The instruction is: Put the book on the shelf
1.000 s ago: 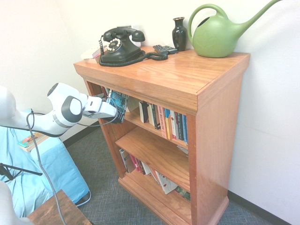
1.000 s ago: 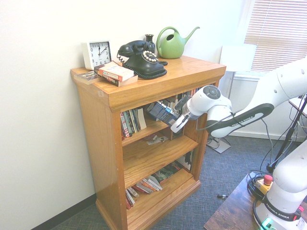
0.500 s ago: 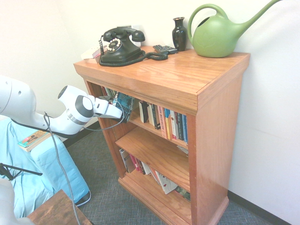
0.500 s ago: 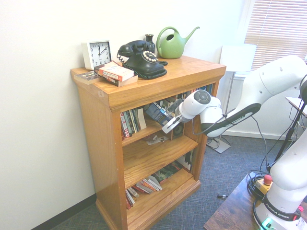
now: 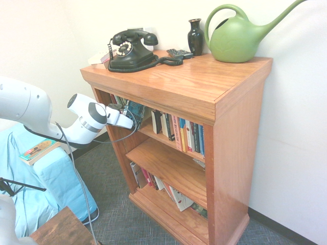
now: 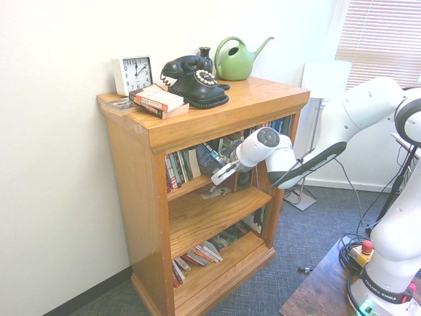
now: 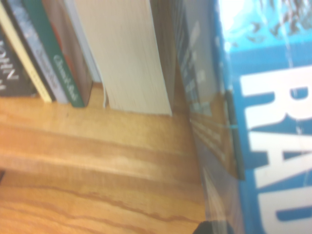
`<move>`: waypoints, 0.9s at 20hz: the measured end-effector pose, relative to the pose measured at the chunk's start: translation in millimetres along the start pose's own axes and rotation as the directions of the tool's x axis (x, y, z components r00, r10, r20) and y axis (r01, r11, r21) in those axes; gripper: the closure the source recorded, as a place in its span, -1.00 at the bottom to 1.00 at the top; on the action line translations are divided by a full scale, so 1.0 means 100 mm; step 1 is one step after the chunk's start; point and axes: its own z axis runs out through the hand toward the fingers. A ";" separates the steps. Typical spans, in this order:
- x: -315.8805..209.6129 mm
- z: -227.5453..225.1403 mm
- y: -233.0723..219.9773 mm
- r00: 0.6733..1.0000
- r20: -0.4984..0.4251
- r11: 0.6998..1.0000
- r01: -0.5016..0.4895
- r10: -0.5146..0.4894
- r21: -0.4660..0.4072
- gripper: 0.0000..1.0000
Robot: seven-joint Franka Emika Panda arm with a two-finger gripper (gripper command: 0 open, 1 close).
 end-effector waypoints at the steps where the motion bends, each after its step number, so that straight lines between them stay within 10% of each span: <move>1: 0.02 0.01 -0.01 1.000 0.007 1.000 -0.010 0.010 0.000 1.00; 18: 0.32 -0.04 -0.16 0.992 0.106 0.997 -0.070 0.075 -0.044 1.00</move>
